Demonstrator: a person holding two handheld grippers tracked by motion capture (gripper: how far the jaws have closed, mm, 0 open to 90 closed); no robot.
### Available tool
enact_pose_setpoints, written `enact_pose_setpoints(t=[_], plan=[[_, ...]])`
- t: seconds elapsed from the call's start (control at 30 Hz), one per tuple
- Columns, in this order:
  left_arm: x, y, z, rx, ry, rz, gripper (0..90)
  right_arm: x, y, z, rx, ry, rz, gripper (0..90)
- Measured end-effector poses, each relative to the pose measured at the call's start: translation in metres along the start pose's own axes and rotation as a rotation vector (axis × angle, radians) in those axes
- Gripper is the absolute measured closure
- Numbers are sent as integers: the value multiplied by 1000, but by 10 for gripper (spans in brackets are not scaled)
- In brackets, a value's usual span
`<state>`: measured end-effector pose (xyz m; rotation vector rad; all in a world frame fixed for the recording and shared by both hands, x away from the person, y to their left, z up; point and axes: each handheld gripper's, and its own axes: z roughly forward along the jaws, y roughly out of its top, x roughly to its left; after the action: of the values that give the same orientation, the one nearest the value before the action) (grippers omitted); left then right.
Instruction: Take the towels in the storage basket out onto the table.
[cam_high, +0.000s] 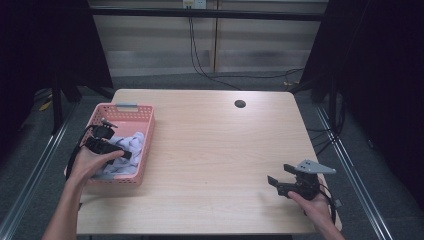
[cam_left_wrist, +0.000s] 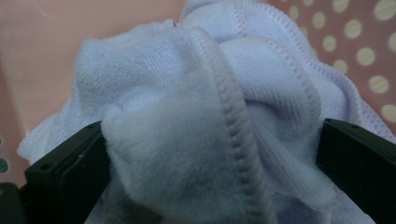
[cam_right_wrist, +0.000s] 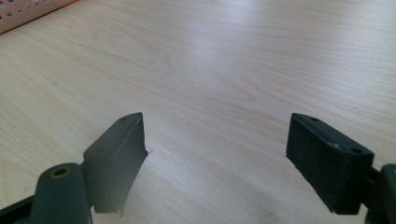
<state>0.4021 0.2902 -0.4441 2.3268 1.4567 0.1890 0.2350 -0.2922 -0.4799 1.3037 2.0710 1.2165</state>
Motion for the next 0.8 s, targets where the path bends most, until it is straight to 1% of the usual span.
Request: enact_pose_setpoints(t=[0.03, 0.1, 0.13, 0.17, 0.2, 0.23, 0.27, 0.3, 0.33, 0.4, 0.47, 0.5, 0.53, 0.57, 0.6, 0.63, 0.67, 0.7, 0.73, 0.77, 0.8], plan=[[0, 1, 1, 12, -2, 2, 0, 0, 0, 0, 0, 0, 0, 195], [2, 3, 6, 51, 5, 35, 0, 0, 0, 1, 5, 6, 0, 194], [6, 4, 10, 75, -10, 32, 0, 2, 1, 1, 6, 11, -1, 195], [6, 4, 10, 75, -10, 32, 0, 2, 1, 1, 6, 11, -1, 195], [8, 4, 12, 78, -14, 23, 0, 2, 1, 1, 8, 13, -1, 195], [8, 4, 14, 88, -10, 26, 0, 2, 0, 1, 12, 13, -6, 195], [6, 5, 16, 110, 3, 38, 0, 2, 0, 0, 12, 19, -4, 195], [6, 5, 16, 110, 3, 38, 0, 2, 0, 0, 12, 19, -4, 195], [4, 6, 19, 134, 14, 55, 0, 2, 0, 1, 13, 16, -2, 195], [2, 8, 22, 154, 23, 62, 0, 1, 1, 1, 13, 19, 10, 192], [-1, 10, 26, 183, 40, 75, 0, 1, 1, 1, 12, 23, 12, 192], [-3, 11, 27, 195, 53, 78, 8, 1, 0, 1, 15, 26, 5, 193], [-4, 12, 27, 195, 58, 85, 25, 2, 0, 1, 17, 25, 7, 192], [-4, 12, 26, 193, 59, 77, 70, 2, 1, 1, 17, 32, 14, 193], [-4, 12, 25, 194, 57, 78, 101, 3, 1, 1, 17, 32, 10, 193], [-3, 12, 24, 181, 64, 62, 134, 3, 1, 0, 18, 31, 7, 193], [-3, 12, 24, 181, 64, 62, 191, 3, 1, 0, 18, 31, 7, 193], [-3, 11, 22, 170, 58, 64, 191, 3, 1, 0, 17, 35, 5, 193], [-2, 10, 21, 157, 54, 63, 230, 4, 1, 0, 19, 37, 5, 192], [0, 8, 18, 140, 60, 58, 287, 4, 1, 0, 18, 38, 5, 192], [3, 5, 16, 114, 50, 56, 430, 3, 1, 1, 17, 37, 10, 192]])
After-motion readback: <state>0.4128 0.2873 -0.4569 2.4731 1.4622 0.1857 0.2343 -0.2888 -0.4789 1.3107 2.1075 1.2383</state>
